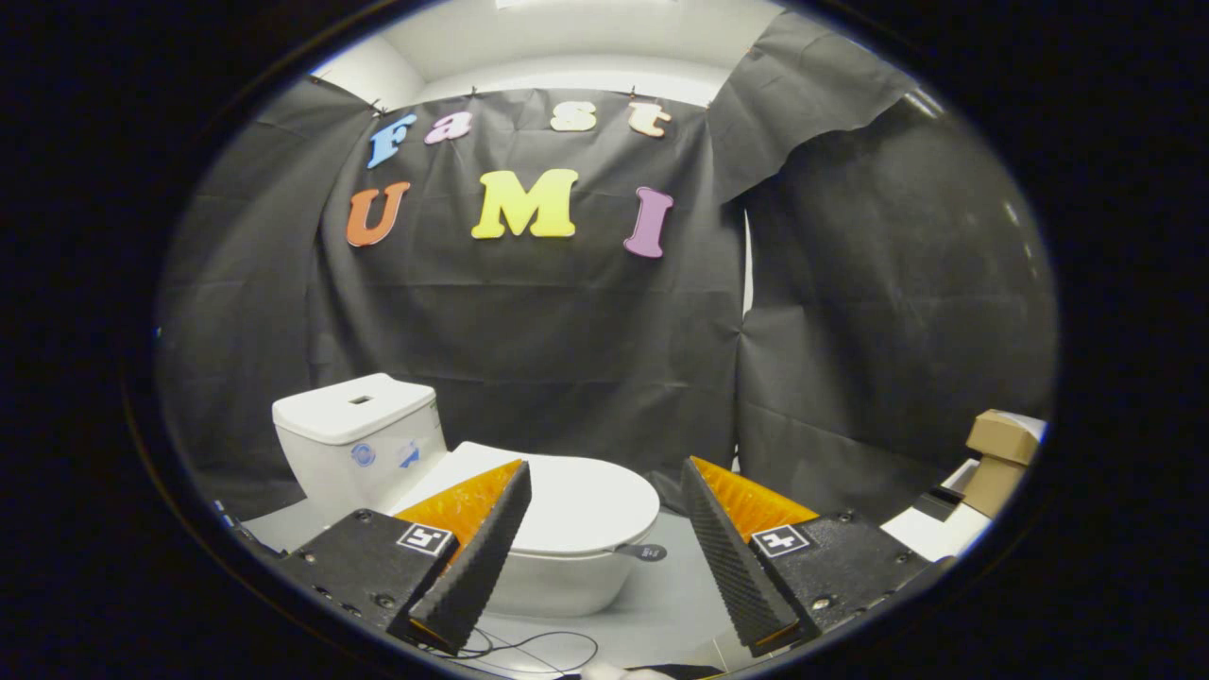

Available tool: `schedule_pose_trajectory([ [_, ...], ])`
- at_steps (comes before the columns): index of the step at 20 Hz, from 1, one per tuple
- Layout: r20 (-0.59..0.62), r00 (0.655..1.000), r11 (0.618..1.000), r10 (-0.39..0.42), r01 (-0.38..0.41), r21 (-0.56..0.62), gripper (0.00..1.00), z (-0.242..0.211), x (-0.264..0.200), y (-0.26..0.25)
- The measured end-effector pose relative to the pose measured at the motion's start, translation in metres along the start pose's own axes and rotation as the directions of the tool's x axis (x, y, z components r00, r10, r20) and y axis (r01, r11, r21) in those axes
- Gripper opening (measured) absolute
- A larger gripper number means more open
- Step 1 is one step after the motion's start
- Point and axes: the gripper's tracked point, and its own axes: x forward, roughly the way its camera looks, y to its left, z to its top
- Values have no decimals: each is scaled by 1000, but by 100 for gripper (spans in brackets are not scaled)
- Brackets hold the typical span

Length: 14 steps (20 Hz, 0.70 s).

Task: Open the toilet lid.

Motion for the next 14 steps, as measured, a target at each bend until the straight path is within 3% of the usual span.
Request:
schedule_pose_trajectory([
  [7, -27, 1000, 999, 9, -8, 35, 100, -2, 26, -10],
  [14, -108, 991, 987, 75, -58, 150, 100, -12, 91, -27],
])
